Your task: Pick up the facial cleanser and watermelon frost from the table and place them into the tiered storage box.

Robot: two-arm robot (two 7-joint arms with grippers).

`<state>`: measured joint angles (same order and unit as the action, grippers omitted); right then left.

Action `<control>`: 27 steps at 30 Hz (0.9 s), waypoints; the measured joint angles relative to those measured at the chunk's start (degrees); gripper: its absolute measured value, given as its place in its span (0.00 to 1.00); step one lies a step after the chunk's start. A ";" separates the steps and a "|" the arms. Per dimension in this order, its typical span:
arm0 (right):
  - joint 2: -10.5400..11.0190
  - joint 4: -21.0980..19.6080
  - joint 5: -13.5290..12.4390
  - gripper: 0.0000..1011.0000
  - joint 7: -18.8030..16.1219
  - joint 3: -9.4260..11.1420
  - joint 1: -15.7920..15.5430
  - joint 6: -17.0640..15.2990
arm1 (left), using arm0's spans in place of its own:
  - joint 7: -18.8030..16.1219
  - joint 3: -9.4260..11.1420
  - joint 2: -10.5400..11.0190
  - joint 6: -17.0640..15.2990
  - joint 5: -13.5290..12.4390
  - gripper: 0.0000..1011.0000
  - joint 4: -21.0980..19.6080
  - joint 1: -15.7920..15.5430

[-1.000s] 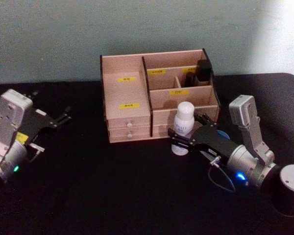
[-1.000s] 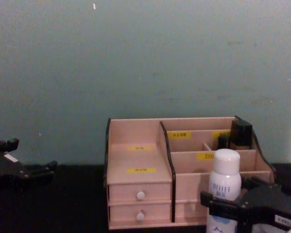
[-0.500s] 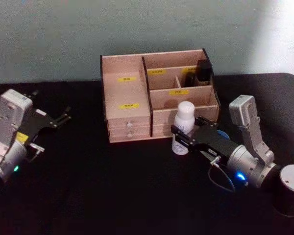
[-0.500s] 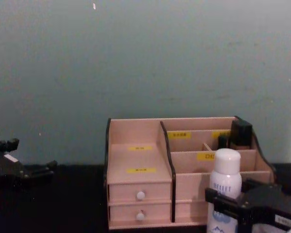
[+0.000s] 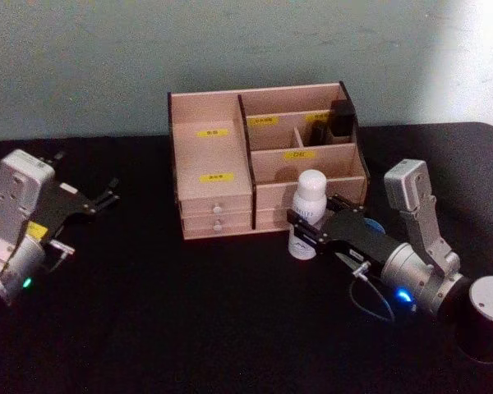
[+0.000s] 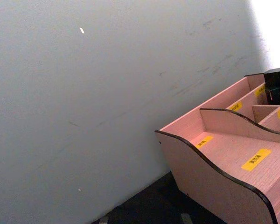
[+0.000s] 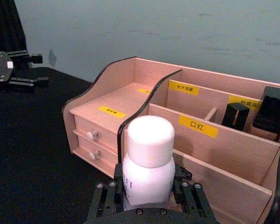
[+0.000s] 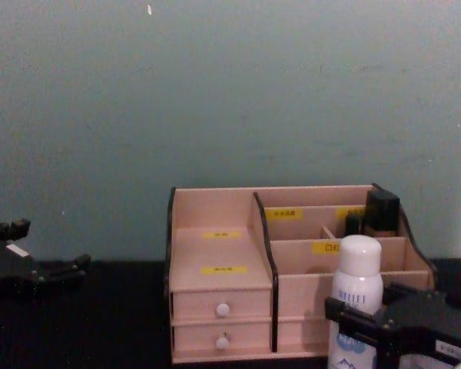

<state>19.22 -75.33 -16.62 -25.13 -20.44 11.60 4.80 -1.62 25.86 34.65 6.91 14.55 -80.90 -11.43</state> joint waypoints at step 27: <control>1.83 -5.03 -5.82 0.58 -2.86 1.42 -0.38 -3.03 | 0.00 0.00 0.00 0.00 0.00 0.99 0.00 0.00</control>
<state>21.05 -80.36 -22.45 -27.98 -19.01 11.22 1.77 -1.62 25.86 34.65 6.91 14.55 -80.90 -11.43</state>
